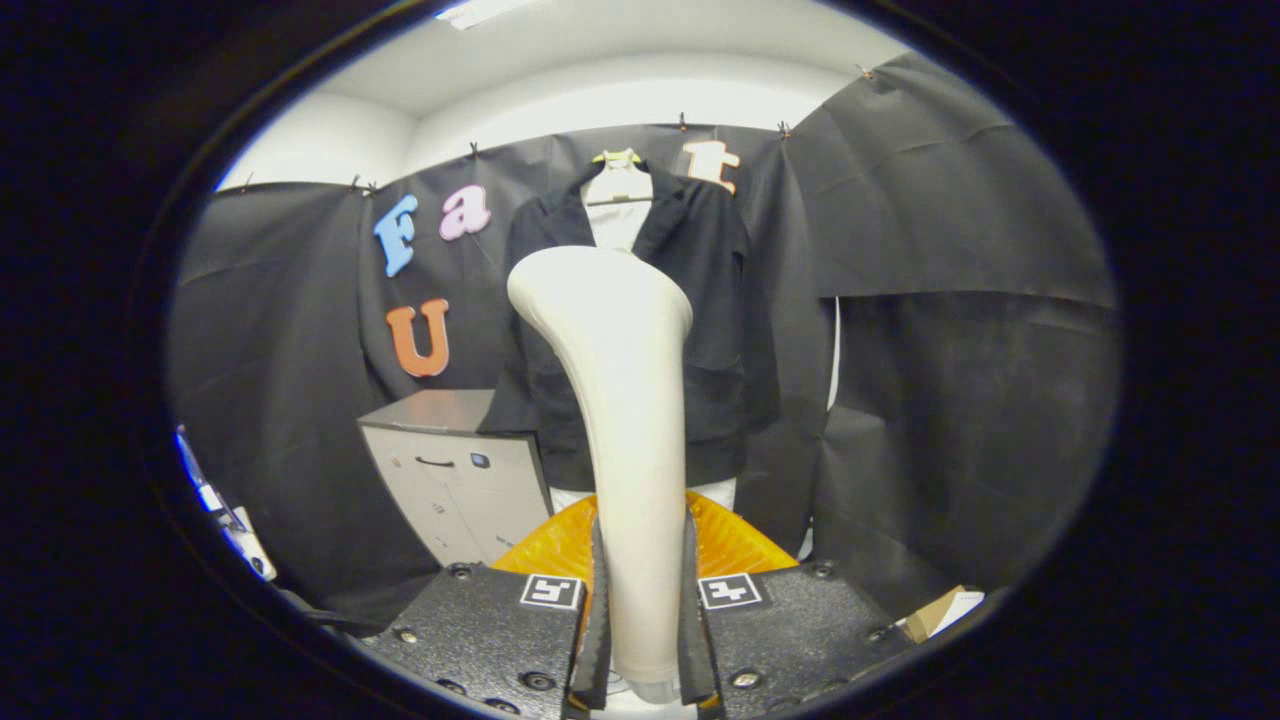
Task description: Iron the clothes twice with a garment steamer, once on the left side and once on the right side.
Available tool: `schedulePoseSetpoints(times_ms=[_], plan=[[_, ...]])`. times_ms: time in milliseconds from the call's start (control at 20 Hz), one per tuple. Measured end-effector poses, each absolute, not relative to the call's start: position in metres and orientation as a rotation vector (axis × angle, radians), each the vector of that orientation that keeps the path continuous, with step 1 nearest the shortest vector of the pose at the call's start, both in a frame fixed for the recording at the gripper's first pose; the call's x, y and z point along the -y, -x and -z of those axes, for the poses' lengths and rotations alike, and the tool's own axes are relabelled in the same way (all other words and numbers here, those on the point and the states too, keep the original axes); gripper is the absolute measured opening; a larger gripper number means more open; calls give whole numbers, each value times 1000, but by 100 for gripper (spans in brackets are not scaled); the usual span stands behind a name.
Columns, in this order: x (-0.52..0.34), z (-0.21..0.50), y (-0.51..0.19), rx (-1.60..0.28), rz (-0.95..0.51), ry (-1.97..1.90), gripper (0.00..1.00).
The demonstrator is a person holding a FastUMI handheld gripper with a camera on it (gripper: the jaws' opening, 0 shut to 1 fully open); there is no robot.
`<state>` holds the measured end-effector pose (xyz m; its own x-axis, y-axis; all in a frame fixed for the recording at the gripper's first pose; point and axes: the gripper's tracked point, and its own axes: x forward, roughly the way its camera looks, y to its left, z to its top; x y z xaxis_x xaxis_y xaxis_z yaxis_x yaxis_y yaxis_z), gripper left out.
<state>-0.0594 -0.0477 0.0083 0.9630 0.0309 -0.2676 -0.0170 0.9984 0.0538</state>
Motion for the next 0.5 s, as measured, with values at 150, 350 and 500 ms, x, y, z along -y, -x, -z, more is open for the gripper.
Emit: schedulePoseSetpoints(times_ms=[150,350,500], plan=[[51,-33,90,-219,-66,-58,29],[51,-48,123,-186,-99,-68,29],[56,-52,140,-173,-104,-65,30]])
